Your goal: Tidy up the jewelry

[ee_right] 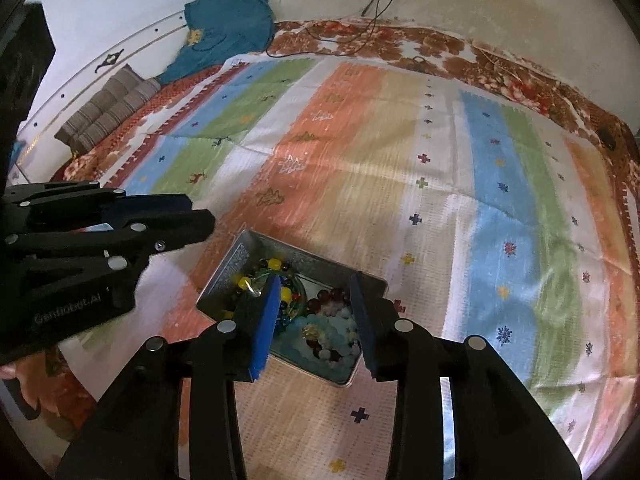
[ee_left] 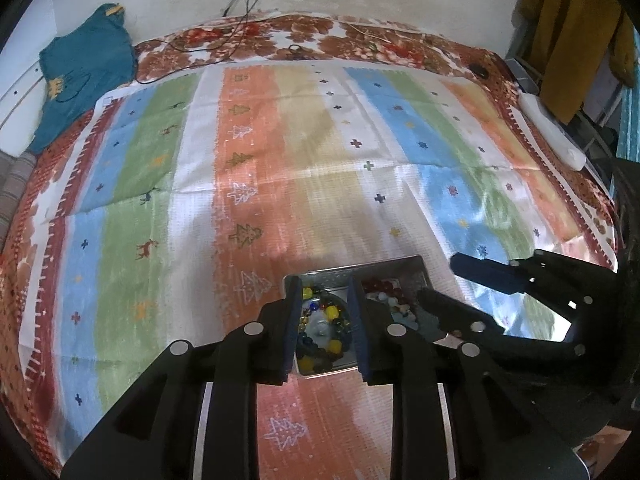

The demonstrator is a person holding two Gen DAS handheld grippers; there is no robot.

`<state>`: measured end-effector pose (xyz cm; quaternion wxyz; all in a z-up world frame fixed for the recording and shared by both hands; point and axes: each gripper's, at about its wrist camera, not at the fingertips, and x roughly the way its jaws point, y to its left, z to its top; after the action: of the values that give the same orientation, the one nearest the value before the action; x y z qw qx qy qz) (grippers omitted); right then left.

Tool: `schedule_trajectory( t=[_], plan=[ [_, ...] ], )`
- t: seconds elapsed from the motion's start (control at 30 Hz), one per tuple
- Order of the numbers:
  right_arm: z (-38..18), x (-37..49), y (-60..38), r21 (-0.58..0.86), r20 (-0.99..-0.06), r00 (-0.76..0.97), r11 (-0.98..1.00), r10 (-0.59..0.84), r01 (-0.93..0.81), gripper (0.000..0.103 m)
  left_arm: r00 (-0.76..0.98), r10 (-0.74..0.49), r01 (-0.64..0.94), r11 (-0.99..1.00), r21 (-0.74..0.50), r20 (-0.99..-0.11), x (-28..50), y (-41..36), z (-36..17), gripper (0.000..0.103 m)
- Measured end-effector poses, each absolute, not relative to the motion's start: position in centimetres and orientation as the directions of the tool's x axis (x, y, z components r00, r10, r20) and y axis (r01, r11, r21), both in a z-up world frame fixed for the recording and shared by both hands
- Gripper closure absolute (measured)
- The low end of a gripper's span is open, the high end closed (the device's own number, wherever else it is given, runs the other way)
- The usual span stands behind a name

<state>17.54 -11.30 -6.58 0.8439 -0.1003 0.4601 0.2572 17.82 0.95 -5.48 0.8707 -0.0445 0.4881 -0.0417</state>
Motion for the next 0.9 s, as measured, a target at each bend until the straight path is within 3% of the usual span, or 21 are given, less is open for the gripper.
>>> schedule_trajectory(
  t=[0.27,0.67,0.9],
  plan=[
    [-6.1,16.3,-12.9,0.056,-0.819,0.47,0.86,0.33,-0.507,0.056,0.532,-0.107,0.009,0.993,-0.12,-0.84,15.9,1.7,-4.9,0.073],
    [-4.6,13.6,-15.2,0.106,-0.783,0.493,0.862,0.379,-0.495,0.039,0.594,-0.115,0.023,0.992,-0.126,-0.797,11.1,1.5,-2.8,0.045],
    [-4.0,11.9,-15.6,0.089,-0.765,0.516,0.856,0.386,-0.51,0.03,0.618,-0.115,0.038,0.993,-0.116,-0.778,8.3,0.9,-2.5,0.024]
  ],
)
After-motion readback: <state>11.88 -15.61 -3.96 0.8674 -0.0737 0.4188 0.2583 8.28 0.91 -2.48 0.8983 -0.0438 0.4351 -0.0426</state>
